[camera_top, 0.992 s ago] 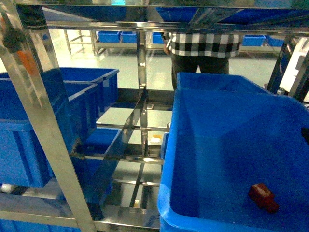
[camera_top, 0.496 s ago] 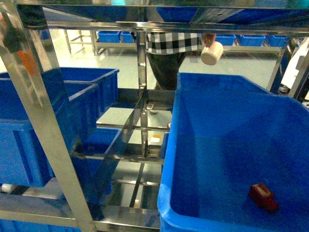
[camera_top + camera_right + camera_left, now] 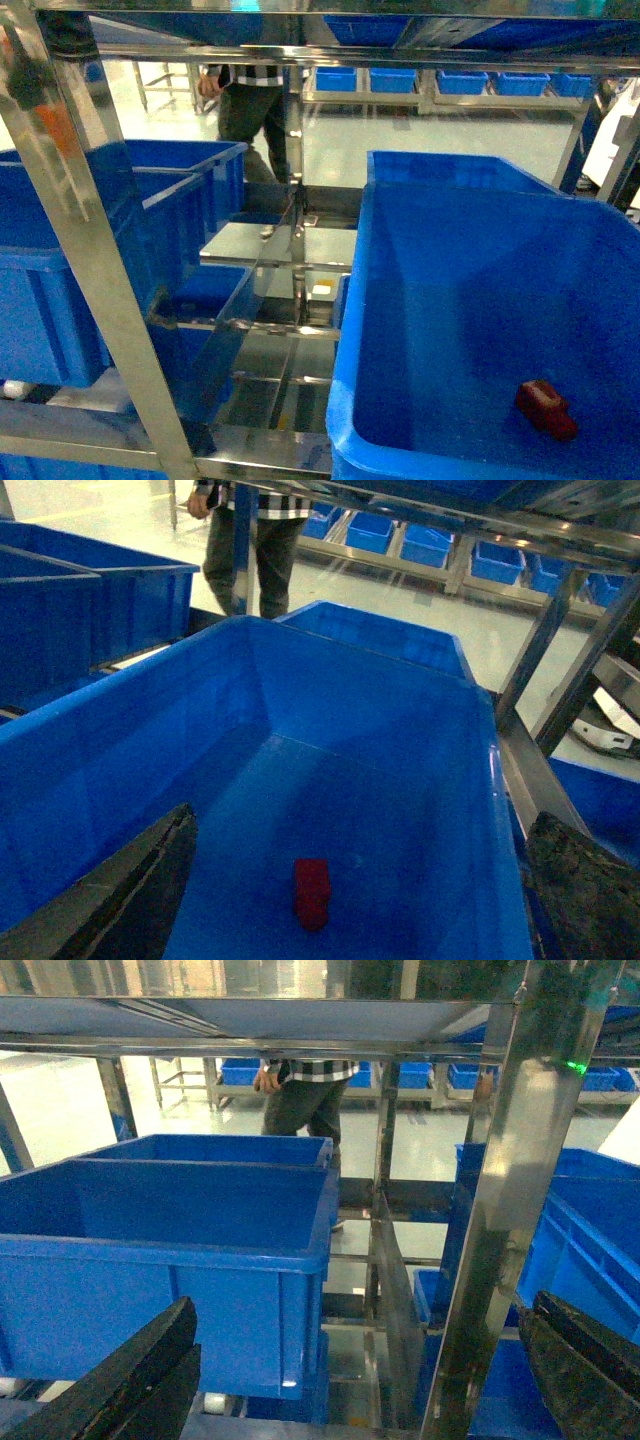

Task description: Pick red block from blue box to shelf

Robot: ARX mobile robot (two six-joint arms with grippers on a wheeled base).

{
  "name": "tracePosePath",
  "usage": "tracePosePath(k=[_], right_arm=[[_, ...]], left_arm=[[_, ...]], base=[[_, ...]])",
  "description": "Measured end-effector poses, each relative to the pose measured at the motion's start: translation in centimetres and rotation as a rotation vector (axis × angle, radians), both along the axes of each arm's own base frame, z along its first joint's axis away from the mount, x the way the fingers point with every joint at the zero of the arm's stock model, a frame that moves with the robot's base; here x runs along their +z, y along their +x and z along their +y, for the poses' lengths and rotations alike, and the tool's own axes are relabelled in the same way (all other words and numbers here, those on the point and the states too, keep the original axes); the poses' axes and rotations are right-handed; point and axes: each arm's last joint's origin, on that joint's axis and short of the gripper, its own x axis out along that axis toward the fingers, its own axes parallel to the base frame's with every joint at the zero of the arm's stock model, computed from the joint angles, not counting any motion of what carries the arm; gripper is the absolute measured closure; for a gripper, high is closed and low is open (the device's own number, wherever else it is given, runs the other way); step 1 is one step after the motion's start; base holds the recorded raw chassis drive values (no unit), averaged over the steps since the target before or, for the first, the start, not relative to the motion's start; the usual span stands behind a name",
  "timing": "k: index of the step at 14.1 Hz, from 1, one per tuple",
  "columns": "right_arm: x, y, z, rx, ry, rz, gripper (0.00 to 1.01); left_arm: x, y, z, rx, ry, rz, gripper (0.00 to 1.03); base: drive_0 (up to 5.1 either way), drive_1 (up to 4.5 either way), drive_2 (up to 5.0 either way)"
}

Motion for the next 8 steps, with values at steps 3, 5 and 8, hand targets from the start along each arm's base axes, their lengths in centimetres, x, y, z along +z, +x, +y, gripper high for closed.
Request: tracePosePath(k=[3, 5, 8], right_arm=[[0.5, -1.4, -0.2, -0.011, 0.0, -0.019, 0.03], [0.7, -2.3, -0.5, -0.035, -0.001, -0.043, 0.03], [0.5, -3.9, -0.8, -0.056, -0.002, -0.031, 0.03]], left_arm=[[0.0, 0.0, 0.0, 0.0, 0.0, 0.0, 0.05], [0.0, 0.0, 0.0, 0.0, 0.0, 0.0, 0.05], [0.0, 0.0, 0.0, 0.0, 0.0, 0.0, 0.05]], base=[[0.0, 0.0, 0.0], [0.0, 0.0, 0.0], [0.0, 0.0, 0.0]])
